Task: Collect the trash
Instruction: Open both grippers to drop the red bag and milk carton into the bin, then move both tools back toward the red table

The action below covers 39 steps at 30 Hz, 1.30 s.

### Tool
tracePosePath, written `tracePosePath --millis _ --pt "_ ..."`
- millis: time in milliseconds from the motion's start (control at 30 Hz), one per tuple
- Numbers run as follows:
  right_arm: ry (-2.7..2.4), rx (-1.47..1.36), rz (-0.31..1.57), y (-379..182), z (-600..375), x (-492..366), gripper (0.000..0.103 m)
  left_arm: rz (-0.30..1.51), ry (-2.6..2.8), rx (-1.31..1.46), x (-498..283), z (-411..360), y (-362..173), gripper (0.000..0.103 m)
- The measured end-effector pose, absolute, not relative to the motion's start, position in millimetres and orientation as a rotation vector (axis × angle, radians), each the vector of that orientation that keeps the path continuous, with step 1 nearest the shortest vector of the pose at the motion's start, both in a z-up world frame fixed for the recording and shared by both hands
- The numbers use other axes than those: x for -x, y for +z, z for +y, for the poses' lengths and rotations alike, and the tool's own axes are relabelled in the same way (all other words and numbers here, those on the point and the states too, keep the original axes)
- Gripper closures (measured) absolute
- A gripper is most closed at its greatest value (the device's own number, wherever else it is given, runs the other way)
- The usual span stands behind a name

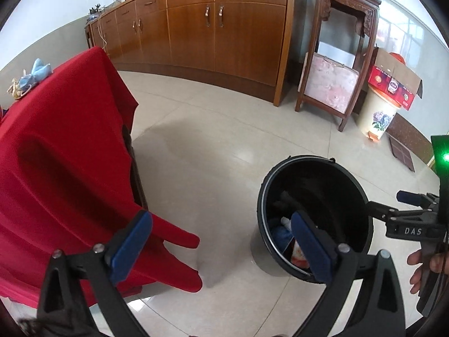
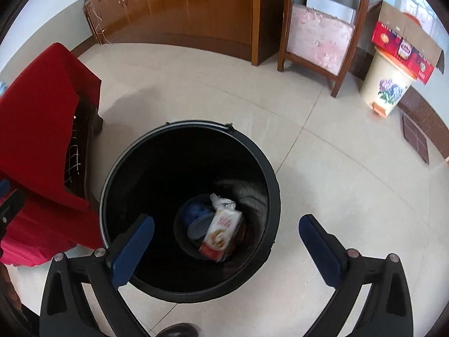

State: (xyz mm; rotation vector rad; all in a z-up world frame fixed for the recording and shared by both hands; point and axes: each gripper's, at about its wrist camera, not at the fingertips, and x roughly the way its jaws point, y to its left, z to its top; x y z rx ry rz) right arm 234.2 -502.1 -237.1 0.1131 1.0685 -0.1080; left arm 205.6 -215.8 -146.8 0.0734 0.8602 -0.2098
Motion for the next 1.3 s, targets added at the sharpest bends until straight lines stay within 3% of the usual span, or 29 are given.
tracePosePath --millis 700,1300 --pt "-0.093 -0.037 0.934 -183 -455 -206 0.000 0.756 -0.224 -0.043 -188 -189 -98 0.003" --pt "0.157 -0.039 0.699 -84 -310 -199 0.000 0.631 -0.012 0.034 -152 -66 -43 0.001"
